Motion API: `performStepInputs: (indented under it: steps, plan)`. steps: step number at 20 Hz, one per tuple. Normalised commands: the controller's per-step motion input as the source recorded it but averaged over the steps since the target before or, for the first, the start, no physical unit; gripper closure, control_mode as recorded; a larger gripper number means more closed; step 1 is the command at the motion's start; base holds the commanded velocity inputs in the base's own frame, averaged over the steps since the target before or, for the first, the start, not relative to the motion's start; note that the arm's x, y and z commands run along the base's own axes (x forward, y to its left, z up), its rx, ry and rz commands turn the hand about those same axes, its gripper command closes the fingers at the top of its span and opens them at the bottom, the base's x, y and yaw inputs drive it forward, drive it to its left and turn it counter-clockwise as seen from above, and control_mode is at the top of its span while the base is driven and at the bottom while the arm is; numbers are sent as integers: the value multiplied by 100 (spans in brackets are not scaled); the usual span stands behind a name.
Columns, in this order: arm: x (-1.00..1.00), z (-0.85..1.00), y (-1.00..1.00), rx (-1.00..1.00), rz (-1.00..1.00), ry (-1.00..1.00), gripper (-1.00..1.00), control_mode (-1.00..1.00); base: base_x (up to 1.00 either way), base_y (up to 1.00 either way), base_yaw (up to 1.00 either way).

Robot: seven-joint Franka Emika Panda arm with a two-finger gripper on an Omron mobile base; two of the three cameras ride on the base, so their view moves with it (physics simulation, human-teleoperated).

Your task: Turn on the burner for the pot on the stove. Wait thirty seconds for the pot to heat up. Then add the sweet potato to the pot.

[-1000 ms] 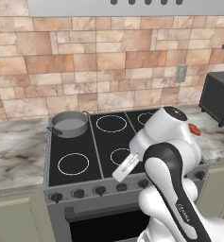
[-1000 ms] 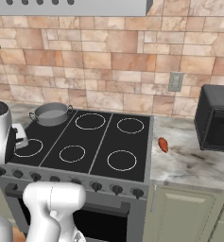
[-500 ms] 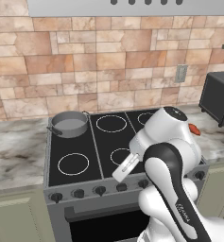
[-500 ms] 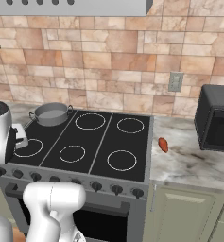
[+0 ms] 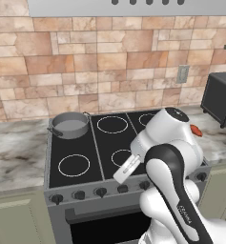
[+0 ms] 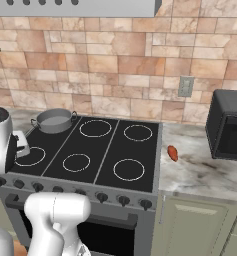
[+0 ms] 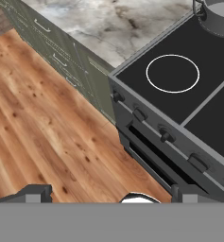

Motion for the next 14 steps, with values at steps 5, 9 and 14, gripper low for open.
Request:
performStepInputs:
  steps: [5, 9, 14]
  plan:
    - [0, 0, 0, 0, 0, 0, -100, -100, 0, 0, 0]
    - [0, 0, 0, 0, 0, 0, -100, -100, 0, 0, 0]
    - [0, 0, 0, 0, 0, 0, -100, -100, 0, 0, 0]
